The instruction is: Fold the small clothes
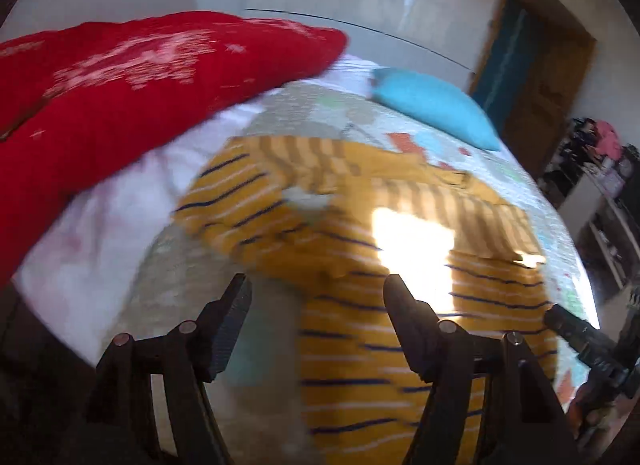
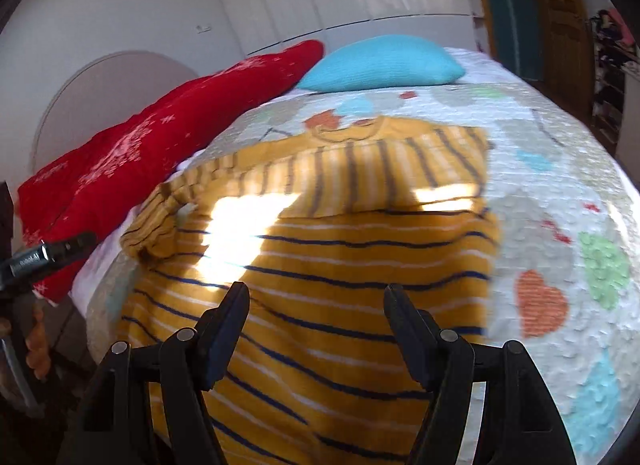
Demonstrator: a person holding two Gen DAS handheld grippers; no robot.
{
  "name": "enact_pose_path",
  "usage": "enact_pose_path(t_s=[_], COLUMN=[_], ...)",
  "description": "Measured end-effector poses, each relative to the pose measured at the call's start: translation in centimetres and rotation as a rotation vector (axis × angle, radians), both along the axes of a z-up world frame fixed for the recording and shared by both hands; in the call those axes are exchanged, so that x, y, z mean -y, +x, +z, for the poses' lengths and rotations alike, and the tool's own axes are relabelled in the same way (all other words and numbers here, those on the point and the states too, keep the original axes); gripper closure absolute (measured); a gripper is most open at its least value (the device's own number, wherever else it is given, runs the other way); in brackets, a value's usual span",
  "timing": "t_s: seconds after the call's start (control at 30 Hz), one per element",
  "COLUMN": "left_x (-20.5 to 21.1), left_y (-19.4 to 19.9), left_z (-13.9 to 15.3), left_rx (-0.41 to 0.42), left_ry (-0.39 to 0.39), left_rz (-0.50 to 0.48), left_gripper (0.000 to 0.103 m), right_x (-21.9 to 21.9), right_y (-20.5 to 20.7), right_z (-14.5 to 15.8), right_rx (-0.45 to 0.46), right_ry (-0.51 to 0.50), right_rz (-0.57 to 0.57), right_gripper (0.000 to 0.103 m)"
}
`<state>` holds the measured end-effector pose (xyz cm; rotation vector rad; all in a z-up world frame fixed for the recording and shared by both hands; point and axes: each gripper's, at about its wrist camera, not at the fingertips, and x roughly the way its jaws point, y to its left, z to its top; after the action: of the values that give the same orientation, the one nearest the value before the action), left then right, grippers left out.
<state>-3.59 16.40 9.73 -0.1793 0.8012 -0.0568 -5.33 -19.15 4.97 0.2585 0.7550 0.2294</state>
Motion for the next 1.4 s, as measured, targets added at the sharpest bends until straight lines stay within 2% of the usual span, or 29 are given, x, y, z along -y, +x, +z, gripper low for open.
enact_pose_path(t_s=[0.1, 0.23, 0.3, 0.4, 0.5, 0.57, 0.6, 0.67, 0.77, 0.83, 0.93, 1.0, 1.07, 1.13, 1.17, 1.23, 1.3, 1.37, 1.4], left_x=[-6.4, -12.2, -13.8, -14.7, -14.6, -14.1, -13.8, -13.2, -11.9, -11.2, -10.1, -9.5, -8.8, -8.2, -7.8, -7.1, -6.3, -5.5, -5.0], left_y=[-3.0, -6.3, -7.2, -7.9, -7.8, -7.3, -7.1, -6.8, -6.5, -6.2, -5.8, -5.4, -5.0, -4.7, -4.4, -3.8, -3.2, -3.0, -2.7], left_z=[-1.0, -2.0, -2.5, -3.3, -4.0, -4.3, -4.3, -4.2, -3.6, -3.3, -2.7, -2.6, -2.5, -2.5, -2.6, -2.9, -2.9, -2.9, -2.9], left_rx=[0.009, 0.019, 0.015, 0.013, 0.012, 0.005, 0.001, 0.0, 0.011, 0.013, 0.02, 0.018, 0.018, 0.016, 0.009, -0.008, -0.019, -0.016, -0.018], left_ry=[0.01, -0.055, -0.092, -0.122, -0.15, -0.156, -0.159, -0.159, -0.14, -0.128, -0.112, -0.109, -0.116, -0.118, -0.117, -0.118, -0.124, -0.108, -0.094], left_rz=[0.142, 0.262, 0.287, 0.297, 0.284, 0.276, 0.27, 0.253, 0.23, 0.211, 0.184, 0.17, 0.157, 0.142, 0.134, 0.12, 0.105, 0.09, 0.084], left_gripper=[0.031, 0.026, 0.026, 0.026, 0.026, 0.026, 0.026, 0.026, 0.026, 0.026, 0.026, 0.026, 0.026, 0.026, 0.026, 0.026, 0.026, 0.026, 0.026], right_x=[-6.5, -14.3, -17.1, -20.0, -21.5, -22.6, -23.4, -24.6, -25.1, -24.1, -19.9, -15.6, -10.6, -5.9, -3.5, 1.1, 5.6, 9.4, 10.9], right_y=[4.2, 9.6, 12.0, 14.7, 16.1, 16.9, 17.3, 17.2, 16.6, 16.0, 15.7, 15.8, 15.9, 16.6, 17.1, 18.6, 18.3, 16.5, 15.5], right_z=[-0.4, -2.1, -3.5, -5.3, -5.8, -5.8, -5.8, -5.3, -2.8, -0.2, 4.2, 6.3, 7.1, 6.4, 5.4, 2.3, 0.3, 0.2, 0.3], right_rx=[-0.046, -0.135, -0.191, -0.262, -0.267, -0.281, -0.302, -0.292, -0.206, -0.124, -0.01, 0.028, 0.03, -0.009, -0.053, -0.195, -0.26, -0.226, -0.207], right_ry=[0.054, 0.148, 0.186, 0.175, 0.207, 0.237, 0.226, 0.162, 0.067, 0.025, -0.012, -0.032, -0.067, -0.136, -0.166, -0.23, -0.284, -0.157, -0.096], right_rz=[0.139, 0.272, 0.287, 0.257, 0.244, 0.282, 0.304, 0.32, 0.357, 0.352, 0.287, 0.212, 0.119, 0.012, -0.037, -0.119, -0.259, -0.309, -0.329], right_gripper=[0.029, 0.029, 0.029, 0.027, 0.029, 0.066, 0.092, 0.092, 0.093, 0.094, 0.094, 0.094, 0.094, 0.094, 0.093, 0.09, 0.086, 0.08, 0.073])
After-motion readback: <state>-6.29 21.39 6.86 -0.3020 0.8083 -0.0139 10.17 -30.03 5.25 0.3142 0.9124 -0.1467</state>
